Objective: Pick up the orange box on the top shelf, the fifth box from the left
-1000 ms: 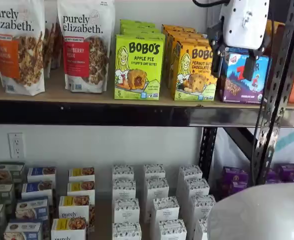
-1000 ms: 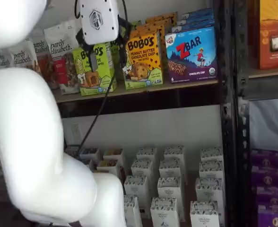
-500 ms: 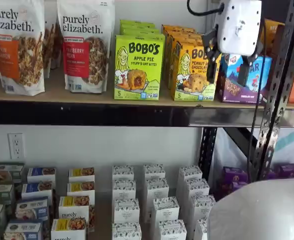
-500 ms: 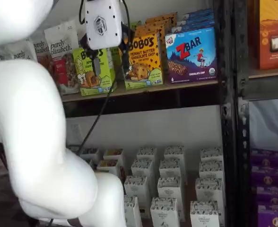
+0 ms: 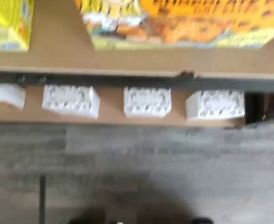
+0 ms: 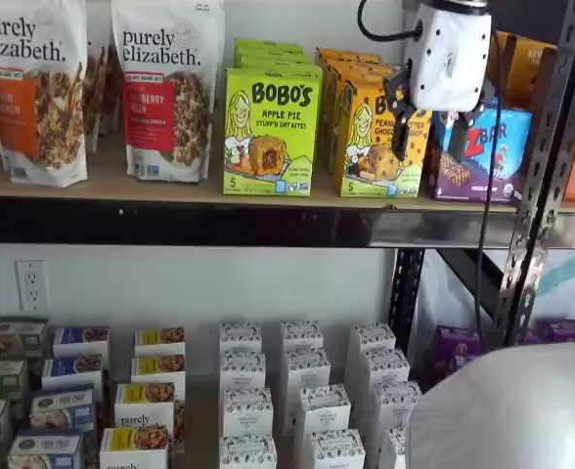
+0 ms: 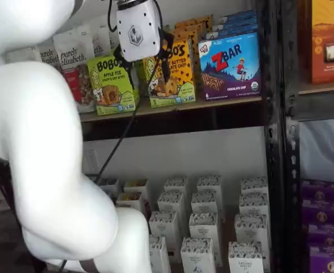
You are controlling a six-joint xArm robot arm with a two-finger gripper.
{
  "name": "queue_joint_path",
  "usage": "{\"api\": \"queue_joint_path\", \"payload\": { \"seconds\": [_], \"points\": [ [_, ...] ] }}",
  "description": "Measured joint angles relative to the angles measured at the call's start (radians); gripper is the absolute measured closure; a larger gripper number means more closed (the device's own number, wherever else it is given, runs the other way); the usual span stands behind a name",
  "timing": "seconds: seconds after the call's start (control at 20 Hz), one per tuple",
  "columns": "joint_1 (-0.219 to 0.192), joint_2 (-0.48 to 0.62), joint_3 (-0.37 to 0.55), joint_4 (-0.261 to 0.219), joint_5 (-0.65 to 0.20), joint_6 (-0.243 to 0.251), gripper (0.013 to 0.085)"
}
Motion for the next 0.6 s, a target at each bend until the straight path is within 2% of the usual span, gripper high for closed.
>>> {"api": "queue_joint_path", "payload": {
  "seconds": [0.1, 0.45, 0.6],
  "points": [
    [-0.001, -0.004, 0.019, -0.012, -0.061, 0.000, 0.0130],
    [-0.041, -0.006, 0.071, 0.053, -0.258, -0.039, 0.0130],
    [-0.036, -0.001, 0.077, 0.052, -0.306, -0.034, 0.0130]
  ]
}}
